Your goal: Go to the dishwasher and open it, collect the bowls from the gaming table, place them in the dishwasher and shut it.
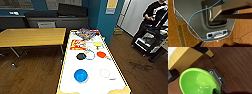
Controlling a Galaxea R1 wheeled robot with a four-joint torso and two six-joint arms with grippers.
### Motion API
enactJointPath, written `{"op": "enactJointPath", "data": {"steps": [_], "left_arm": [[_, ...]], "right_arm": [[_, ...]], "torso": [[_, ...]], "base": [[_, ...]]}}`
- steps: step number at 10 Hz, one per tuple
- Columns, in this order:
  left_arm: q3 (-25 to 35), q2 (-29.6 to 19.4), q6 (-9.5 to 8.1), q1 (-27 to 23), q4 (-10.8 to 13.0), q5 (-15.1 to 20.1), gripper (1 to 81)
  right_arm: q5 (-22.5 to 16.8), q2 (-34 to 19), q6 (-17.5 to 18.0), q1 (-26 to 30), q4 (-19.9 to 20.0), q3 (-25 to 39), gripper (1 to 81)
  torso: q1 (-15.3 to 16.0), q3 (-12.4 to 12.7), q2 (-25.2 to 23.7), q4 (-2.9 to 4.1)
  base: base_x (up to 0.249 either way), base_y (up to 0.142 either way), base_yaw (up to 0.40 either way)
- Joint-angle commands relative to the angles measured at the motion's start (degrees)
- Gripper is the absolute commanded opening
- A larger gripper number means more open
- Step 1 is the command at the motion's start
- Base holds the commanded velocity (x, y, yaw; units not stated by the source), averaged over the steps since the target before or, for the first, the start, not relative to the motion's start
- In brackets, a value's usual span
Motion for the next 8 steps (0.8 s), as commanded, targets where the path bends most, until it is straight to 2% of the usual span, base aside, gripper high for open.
{"op": "enactJointPath", "data": {"steps": [1, 2, 3, 4, 6, 8], "left_arm": [[0.48, 0.3, 0.04, -0.27, 0.44, 3.54, 81.1], [0.48, 0.3, 0.04, -0.27, 0.44, 3.54, 81.1], [0.48, 0.31, 0.05, -0.27, 0.44, 3.54, 81.1], [0.48, 0.21, 0.04, -0.45, 0.26, 3.54, 81.1], [4.08, -1.81, -0.22, -0.45, 0.0, 3.54, 81.1], [15.95, -9.36, -0.22, -0.53, 0.08, 3.54, 81.1]], "right_arm": [[5.45, 0.6, -22.99, -16.77, 14.59, -0.04, 1.0], [6.43, 2.44, -32.23, -20.09, 23.04, -2.41, 1.0], [6.79, 4.73, -39.42, -22.56, 29.25, -4.62, 1.0], [6.97, 7.82, -42.08, -24.42, 30.07, -7.52, 1.0], [8.55, 14.86, -44.28, -27.68, 27.35, -13.51, 1.0], [9.69, 20.4, -44.99, -29.44, 25.24, -20.1, 1.0]], "torso": [[0.0, 0.0, 0.0, 0.0], [0.0, 0.0, 0.0, 0.0], [-0.02, 0.02, -0.02, 0.0], [-0.02, 0.02, -0.02, 0.0], [-0.07, 0.02, -0.02, 0.0], [-0.09, 0.05, -0.05, 0.0]], "base": [[0.0, 0.0, 0.0], [0.0, 0.0, 0.0], [0.0, 0.0, 0.0], [0.0, 0.0, 0.0], [0.0, 0.0, 0.0], [0.0, 0.0, 0.0]]}}
